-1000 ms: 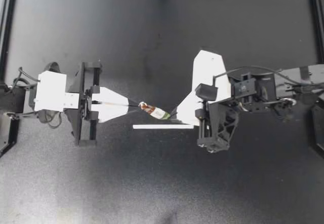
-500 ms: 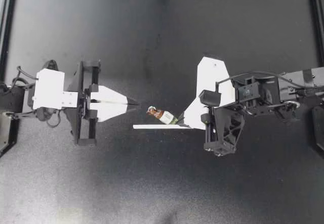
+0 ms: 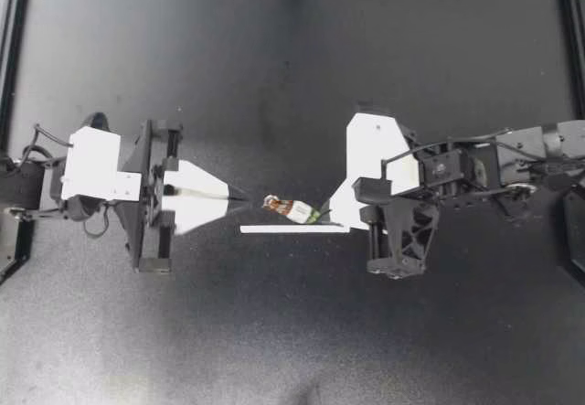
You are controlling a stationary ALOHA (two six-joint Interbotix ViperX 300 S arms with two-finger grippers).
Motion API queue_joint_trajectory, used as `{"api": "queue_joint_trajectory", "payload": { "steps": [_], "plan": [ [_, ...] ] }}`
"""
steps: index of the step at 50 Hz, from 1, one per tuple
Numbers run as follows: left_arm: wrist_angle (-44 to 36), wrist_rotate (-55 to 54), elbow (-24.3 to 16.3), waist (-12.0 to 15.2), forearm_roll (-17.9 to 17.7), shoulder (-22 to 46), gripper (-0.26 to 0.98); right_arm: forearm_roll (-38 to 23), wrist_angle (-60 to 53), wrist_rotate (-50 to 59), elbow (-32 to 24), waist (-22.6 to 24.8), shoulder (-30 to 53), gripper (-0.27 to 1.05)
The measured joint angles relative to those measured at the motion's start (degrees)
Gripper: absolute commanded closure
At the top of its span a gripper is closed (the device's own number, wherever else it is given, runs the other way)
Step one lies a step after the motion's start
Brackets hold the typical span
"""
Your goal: Pick up the candy and unwrap it.
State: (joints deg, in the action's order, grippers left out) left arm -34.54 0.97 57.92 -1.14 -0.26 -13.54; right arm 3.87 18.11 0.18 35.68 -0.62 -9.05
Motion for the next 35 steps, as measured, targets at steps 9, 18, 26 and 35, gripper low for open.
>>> {"api": "queue_joint_trajectory", "payload": {
  "steps": [9, 18, 26, 35],
  "plan": [
    [1.49, -3.87, -0.97, -0.09, -0.26, 0.26, 0.1, -1.14, 0.62, 0.0, -1.23, 0.0, 0.88, 0.94],
    [2.2, -5.1, -2.55, -0.09, -0.44, 1.23, 0.14, -1.67, 0.79, 0.0, -2.29, 0.0, 1.85, 0.94],
    [3.6, -5.8, -3.52, -0.09, -0.44, 2.46, 0.23, -1.93, 0.97, 0.0, -2.46, 0.0, 2.2, 0.94],
    [4.75, -5.89, -3.52, -0.09, -0.44, 2.55, 0.64, -2.02, 0.97, 0.0, -2.55, 0.0, 2.2, 0.94]
  ]
}}
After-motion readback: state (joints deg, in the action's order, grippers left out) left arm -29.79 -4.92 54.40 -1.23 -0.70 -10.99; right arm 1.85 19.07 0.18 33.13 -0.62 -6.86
